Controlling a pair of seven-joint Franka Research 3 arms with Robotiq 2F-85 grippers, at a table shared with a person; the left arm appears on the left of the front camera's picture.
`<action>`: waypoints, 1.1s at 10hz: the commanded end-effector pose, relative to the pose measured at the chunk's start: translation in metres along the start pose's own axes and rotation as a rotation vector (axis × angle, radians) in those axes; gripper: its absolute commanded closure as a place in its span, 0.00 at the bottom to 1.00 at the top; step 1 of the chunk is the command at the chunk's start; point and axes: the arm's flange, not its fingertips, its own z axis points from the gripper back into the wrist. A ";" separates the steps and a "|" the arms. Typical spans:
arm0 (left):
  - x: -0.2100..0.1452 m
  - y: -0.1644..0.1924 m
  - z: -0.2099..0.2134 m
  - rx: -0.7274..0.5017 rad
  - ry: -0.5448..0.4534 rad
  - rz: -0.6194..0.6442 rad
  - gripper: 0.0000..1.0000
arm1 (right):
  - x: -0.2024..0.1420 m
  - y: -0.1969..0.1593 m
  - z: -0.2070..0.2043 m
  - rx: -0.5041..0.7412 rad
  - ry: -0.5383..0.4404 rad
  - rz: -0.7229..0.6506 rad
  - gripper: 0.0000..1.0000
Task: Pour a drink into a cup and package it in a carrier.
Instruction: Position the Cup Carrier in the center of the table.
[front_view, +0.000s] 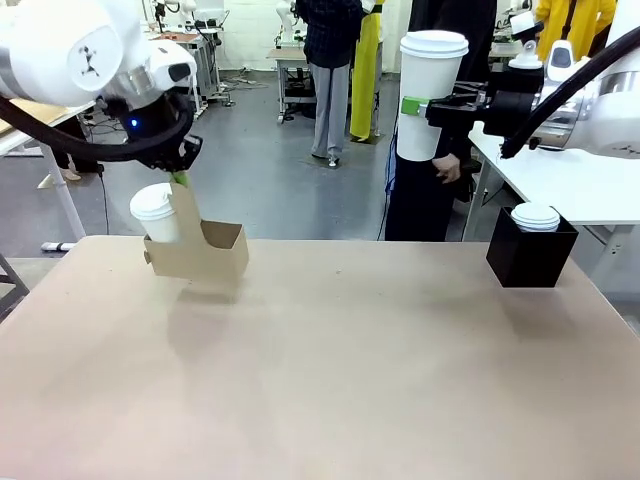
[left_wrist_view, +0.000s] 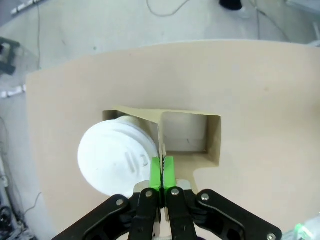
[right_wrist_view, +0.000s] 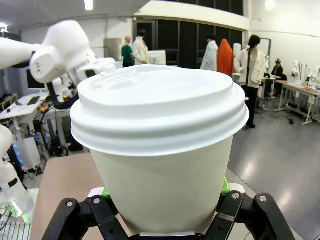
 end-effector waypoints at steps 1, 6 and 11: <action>-0.024 -0.039 0.026 -0.004 -0.020 -0.010 0.98 | 0.003 0.001 -0.001 -0.005 -0.020 0.013 0.19; -0.086 -0.162 0.034 0.029 0.001 -0.014 0.98 | 0.003 0.001 -0.001 -0.005 -0.020 0.013 0.19; -0.115 -0.218 0.008 -0.009 0.066 0.010 0.98 | 0.003 0.001 -0.001 -0.005 -0.020 0.013 0.19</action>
